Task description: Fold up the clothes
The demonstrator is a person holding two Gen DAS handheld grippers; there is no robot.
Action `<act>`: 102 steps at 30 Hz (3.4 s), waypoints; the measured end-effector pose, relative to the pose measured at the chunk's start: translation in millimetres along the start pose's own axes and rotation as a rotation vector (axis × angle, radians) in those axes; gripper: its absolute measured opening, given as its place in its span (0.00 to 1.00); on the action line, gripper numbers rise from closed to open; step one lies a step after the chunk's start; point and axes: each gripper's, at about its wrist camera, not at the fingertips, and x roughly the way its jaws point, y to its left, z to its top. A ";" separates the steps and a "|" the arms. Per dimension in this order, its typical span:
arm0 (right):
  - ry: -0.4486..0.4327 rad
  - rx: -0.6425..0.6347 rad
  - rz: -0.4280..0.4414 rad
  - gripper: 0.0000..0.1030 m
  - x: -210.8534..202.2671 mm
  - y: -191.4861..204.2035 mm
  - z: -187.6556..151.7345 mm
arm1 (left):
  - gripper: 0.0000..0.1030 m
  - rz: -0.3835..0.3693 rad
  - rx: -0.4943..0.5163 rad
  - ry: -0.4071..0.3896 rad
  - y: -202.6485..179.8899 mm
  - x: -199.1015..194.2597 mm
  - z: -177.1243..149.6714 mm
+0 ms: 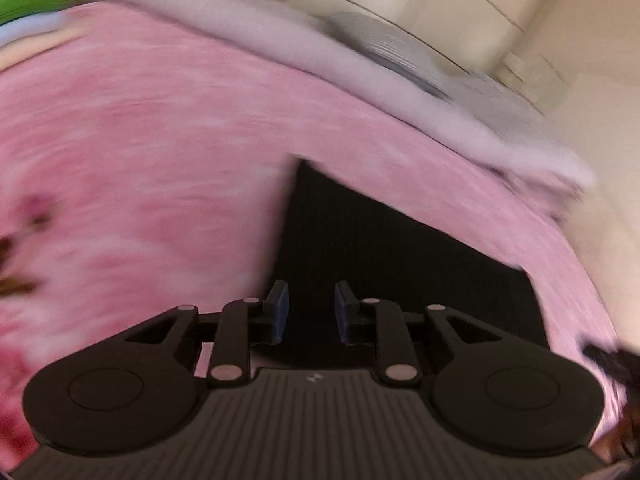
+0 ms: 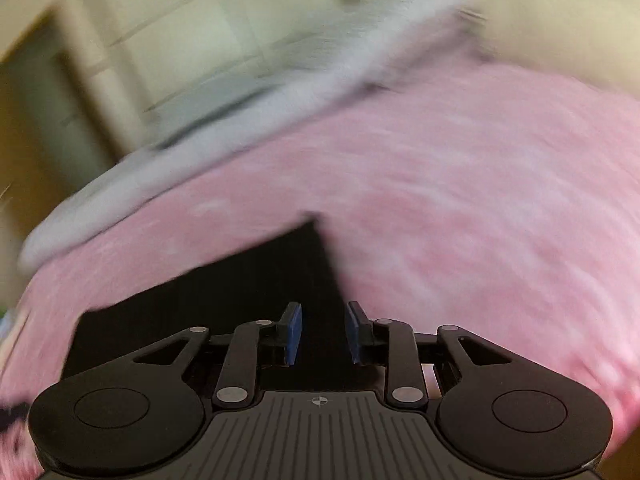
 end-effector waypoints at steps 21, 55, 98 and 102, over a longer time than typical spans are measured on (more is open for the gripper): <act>0.113 -0.430 0.034 0.25 112.6 2.8 -13.5 | 0.02 0.062 0.306 0.007 -2.3 95.2 15.7; 0.094 -0.268 -0.144 0.21 35.2 -5.6 -58.8 | 0.14 0.217 0.225 -0.010 -1.7 33.8 -37.7; 0.088 -0.231 -0.025 0.45 -156.0 96.0 -100.5 | 0.33 0.345 0.315 -0.063 -133.6 -192.7 -113.5; 0.076 -0.232 -0.050 0.45 -161.8 94.6 -100.2 | 0.35 0.310 0.313 -0.072 -130.8 -194.8 -114.6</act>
